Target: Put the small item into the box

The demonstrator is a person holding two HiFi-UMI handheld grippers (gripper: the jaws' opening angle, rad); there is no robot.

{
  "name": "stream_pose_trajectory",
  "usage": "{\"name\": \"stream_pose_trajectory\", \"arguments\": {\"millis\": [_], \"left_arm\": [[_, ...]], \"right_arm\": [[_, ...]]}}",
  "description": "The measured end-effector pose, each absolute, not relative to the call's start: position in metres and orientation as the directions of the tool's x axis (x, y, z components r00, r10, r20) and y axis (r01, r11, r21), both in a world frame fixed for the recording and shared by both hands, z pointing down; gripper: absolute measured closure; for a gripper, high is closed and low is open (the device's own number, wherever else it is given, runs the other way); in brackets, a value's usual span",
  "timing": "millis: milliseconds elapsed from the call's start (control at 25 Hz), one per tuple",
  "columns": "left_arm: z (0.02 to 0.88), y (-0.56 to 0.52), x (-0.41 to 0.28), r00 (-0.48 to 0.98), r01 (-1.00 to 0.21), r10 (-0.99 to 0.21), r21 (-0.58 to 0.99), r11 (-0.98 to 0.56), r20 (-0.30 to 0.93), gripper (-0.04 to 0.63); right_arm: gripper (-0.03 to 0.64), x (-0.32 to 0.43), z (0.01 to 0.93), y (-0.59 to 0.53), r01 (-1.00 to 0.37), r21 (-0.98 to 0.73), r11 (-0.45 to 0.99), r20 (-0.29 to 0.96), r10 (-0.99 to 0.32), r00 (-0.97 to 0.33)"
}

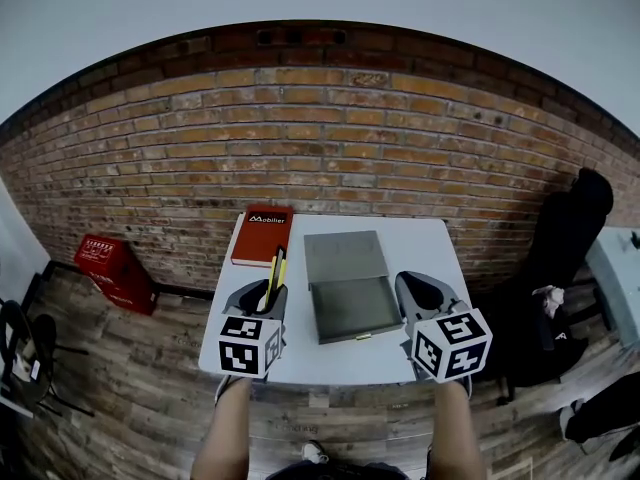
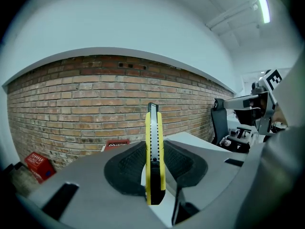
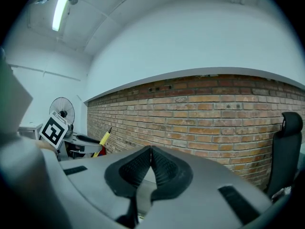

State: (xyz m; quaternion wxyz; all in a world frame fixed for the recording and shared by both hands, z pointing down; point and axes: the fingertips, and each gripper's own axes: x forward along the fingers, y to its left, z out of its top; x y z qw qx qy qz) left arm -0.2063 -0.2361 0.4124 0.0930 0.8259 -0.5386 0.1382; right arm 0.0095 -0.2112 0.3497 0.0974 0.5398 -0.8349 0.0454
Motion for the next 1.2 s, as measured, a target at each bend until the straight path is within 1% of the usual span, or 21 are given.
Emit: {"name": "stream_pose_trajectory", "arguments": {"millis": [320,680,1200], "left_arm": [[0.415,-0.251,-0.201,0.405,-0.904,-0.851,0.004,-0.428,0.333,0.466],[0.415,-0.267,-0.185,0.377,-0.912,-0.862,-0.027,-0.410,0.339,0.466],[0.410,-0.310,-0.134,0.346,-0.920,-0.872,-0.058,-0.388,0.345,0.466]], "right_arm": [[0.597,0.012,0.353,-0.221,-0.919,0.029,0.392,0.214,-0.901,-0.378],[0.597,0.027,0.356,-0.244,-0.907,0.019,0.421,0.194,-0.891,-0.410],[0.596,0.075,0.347,-0.300,-0.887,0.013,0.461,0.166,-0.876,-0.453]]}}
